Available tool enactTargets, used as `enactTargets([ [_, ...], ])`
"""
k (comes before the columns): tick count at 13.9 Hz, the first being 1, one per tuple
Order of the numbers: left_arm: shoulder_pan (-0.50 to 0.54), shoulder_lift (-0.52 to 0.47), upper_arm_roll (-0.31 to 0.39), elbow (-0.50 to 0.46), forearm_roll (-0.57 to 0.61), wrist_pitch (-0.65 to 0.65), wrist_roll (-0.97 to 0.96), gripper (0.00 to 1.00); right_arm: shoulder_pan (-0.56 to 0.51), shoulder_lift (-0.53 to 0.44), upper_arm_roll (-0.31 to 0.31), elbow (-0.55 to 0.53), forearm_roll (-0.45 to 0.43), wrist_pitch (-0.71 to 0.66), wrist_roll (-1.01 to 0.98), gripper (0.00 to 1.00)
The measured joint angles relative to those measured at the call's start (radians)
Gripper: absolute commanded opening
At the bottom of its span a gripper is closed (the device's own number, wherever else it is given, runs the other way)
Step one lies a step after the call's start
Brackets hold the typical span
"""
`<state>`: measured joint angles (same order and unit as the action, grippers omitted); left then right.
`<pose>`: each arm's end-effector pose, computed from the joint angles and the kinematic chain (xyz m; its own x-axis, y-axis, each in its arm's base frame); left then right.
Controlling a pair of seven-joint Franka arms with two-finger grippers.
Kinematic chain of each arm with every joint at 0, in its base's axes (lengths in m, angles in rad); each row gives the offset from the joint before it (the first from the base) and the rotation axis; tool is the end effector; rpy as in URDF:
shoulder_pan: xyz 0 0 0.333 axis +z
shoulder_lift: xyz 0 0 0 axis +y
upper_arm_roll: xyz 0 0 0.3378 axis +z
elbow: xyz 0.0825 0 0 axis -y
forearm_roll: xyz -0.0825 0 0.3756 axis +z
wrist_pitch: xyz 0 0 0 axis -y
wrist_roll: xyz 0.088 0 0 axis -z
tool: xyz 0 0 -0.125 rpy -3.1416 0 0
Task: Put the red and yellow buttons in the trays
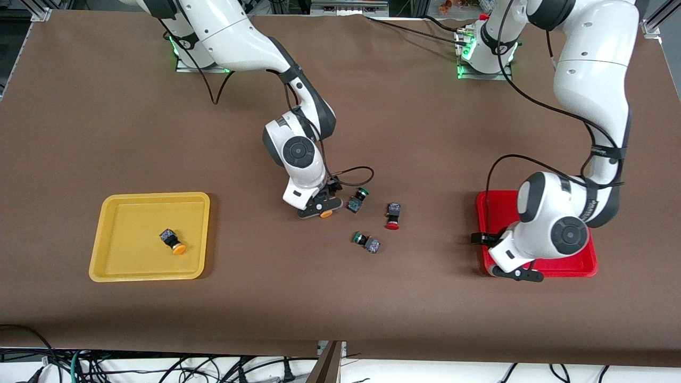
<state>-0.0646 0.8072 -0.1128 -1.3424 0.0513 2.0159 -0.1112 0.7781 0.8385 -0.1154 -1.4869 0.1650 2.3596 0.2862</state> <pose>0.7235 -0.1080 0.2374 0.9893 -0.0630 -0.1319 -0.0604 -0.9979 0.0239 0.5633 0.4636 0.1813 0.9547 0.2961 0.0288 0.2972 -0.9538 -0.0451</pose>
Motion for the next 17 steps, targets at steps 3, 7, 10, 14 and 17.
enactTargets([
  [3,-0.074,0.000,-0.003,0.000,0.000,0.000,-0.194,1.00,0.008,0.009,0.000,0.000,0.000,0.017,0.005,0.42],
  [7,-0.146,0.000,-0.004,0.000,0.000,0.001,-0.342,1.00,0.008,0.003,-0.020,0.004,-0.001,-0.002,0.005,0.03],
  [10,-0.161,0.000,-0.019,0.001,0.000,0.001,-0.398,1.00,0.009,-0.030,-0.102,0.014,-0.016,-0.140,-0.081,0.02],
  [14,-0.218,0.000,-0.046,0.001,0.000,0.002,-0.494,1.00,0.001,-0.121,-0.328,0.014,-0.018,-0.357,-0.449,0.03],
  [17,-0.249,0.001,-0.047,-0.001,-0.001,0.004,-0.506,1.00,-0.048,-0.131,-0.431,-0.036,-0.016,-0.365,-0.699,0.05],
])
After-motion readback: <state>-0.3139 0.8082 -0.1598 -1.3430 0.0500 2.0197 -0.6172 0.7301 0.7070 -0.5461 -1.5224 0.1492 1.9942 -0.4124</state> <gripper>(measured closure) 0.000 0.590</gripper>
